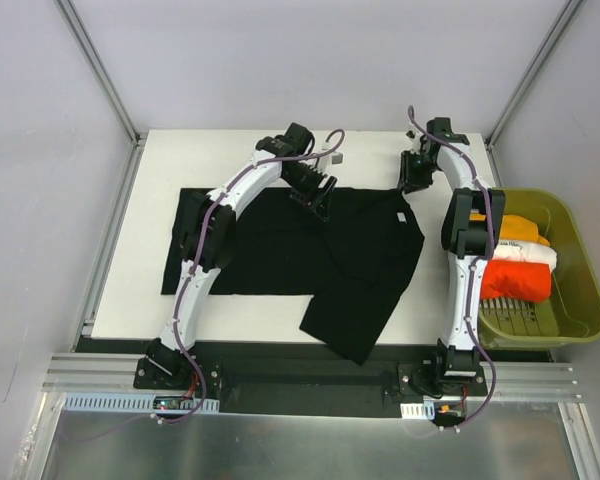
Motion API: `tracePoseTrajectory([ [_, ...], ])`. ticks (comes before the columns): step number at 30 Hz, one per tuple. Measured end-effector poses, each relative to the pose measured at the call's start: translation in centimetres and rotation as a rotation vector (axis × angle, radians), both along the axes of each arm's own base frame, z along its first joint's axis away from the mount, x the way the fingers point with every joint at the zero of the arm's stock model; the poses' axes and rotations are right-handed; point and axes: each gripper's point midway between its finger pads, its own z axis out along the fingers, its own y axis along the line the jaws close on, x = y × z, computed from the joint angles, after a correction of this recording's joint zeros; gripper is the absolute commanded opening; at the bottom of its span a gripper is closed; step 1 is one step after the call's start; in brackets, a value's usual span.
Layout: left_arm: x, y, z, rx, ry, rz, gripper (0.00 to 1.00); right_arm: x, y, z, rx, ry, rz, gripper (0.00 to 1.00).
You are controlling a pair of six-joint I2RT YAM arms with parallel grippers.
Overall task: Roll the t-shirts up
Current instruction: Fold the T-shirt at the center of the board.
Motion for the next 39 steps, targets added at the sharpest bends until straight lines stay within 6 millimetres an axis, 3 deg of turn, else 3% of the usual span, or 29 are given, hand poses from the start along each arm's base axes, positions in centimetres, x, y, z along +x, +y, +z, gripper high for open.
tracePoseTrajectory([
  [2,0.9,0.7,-0.1,0.023,-0.025,0.023,0.64,0.1,-0.5,-0.6,0.049,0.019,-0.031,0.15],
  [5,2.6,2.8,-0.8,0.075,-0.053,0.079,0.63,0.2,-0.6,-1.0,0.107,0.035,-0.062,0.05],
  [9,5.3,8.1,-2.7,0.174,-0.066,0.196,0.62,0.3,-0.7,-0.9,0.130,0.045,-0.096,0.03],
  [15,7.1,16.8,-5.8,0.339,-0.036,0.356,0.60,0.3,-0.8,-1.3,0.126,0.055,-0.148,0.01],
  [19,8.0,19.9,-6.1,0.386,-0.046,0.413,0.59,0.3,-1.4,-1.1,0.062,0.052,-0.200,0.04],
  [22,8.2,20.3,-6.1,0.397,-0.056,0.413,0.63,0.2,-2.1,-0.8,-0.014,0.039,-0.230,0.28],
  [23,8.3,20.2,-6.1,0.396,-0.060,0.410,0.64,0.2,-2.3,-0.7,-0.036,0.035,-0.234,0.40],
  [26,8.5,19.3,-5.1,0.386,-0.086,0.394,0.66,0.4,-2.7,0.0,-0.068,0.013,-0.237,0.52],
  [29,8.0,16.6,-2.9,0.338,-0.124,0.352,0.70,0.1,-2.9,1.0,-0.093,-0.007,-0.225,0.54],
  [35,3.9,7.7,5.5,0.160,-0.228,0.214,0.71,-1.3,-2.2,6.3,-0.181,-0.105,-0.166,0.50],
  [37,2.2,6.4,7.6,0.121,-0.240,0.190,0.71,-2.6,-0.3,8.8,-0.170,-0.143,-0.103,0.50],
  [39,0.9,7.0,8.7,0.110,-0.241,0.193,0.70,-4.2,2.3,10.7,-0.118,-0.169,-0.009,0.50],
])
